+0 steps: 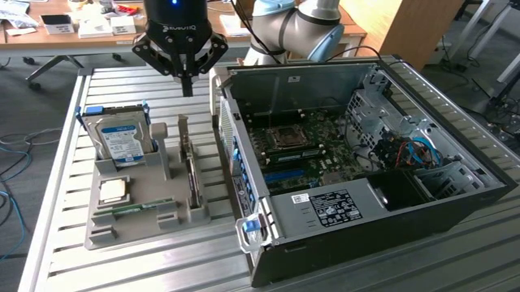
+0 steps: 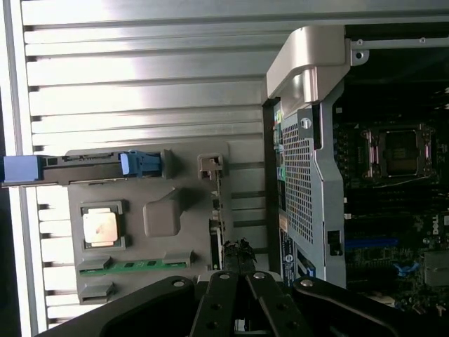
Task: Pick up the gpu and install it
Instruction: 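Reach for the gpu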
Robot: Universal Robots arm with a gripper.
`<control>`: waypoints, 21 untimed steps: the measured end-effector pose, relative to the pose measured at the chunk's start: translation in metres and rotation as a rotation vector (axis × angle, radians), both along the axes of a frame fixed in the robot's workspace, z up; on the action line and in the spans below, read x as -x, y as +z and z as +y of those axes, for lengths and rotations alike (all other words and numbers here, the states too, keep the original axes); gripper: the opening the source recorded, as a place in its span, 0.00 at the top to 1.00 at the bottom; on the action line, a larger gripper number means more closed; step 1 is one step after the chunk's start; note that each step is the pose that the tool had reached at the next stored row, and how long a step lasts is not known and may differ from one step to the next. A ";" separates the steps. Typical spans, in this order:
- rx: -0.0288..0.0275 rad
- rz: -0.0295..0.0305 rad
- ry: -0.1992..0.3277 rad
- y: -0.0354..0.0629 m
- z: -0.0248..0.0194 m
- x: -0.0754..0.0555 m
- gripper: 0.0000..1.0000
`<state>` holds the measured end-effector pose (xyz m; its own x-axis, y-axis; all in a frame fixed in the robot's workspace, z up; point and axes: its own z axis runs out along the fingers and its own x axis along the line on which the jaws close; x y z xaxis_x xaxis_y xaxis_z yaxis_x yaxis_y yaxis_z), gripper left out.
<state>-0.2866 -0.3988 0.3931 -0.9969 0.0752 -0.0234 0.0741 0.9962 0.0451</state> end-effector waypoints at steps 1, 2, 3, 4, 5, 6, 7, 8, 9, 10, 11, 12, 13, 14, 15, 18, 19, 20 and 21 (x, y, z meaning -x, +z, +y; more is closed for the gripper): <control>0.0000 0.0001 0.000 0.0000 0.0000 0.000 0.89; 0.0000 0.0000 0.000 0.0000 0.0000 0.000 0.89; 0.0000 0.0001 0.000 0.0000 0.0000 0.000 0.89; 0.0001 0.0001 0.000 0.0001 0.0000 0.000 0.89; 0.0001 0.0002 0.000 0.0001 -0.0001 0.001 0.89; 0.0001 0.0002 0.000 0.0001 -0.0006 0.001 0.89; 0.0000 0.0002 0.000 0.0001 -0.0015 0.001 0.89; 0.0000 0.0002 0.000 0.0000 -0.0024 0.002 0.89; 0.0000 0.0002 0.000 0.0001 -0.0032 0.002 0.89; 0.0000 0.0001 0.000 0.0001 -0.0039 0.002 0.89; -0.0001 0.0001 0.000 0.0001 -0.0045 0.002 0.89; 0.0000 0.0002 0.000 0.0001 -0.0052 0.003 0.89; 0.0000 0.0001 0.000 0.0001 -0.0060 0.003 0.89; 0.0000 0.0001 0.000 0.0001 -0.0069 0.003 0.89; -0.0001 0.0000 0.000 0.0000 -0.0074 0.004 0.89; -0.0010 0.0001 0.000 0.0001 -0.0091 0.006 0.89; -0.0016 0.0000 0.000 0.0000 -0.0100 0.007 0.89; -0.0017 0.0001 0.000 0.0000 -0.0112 0.008 0.89; -0.0018 0.0001 0.000 0.0000 -0.0128 0.009 0.89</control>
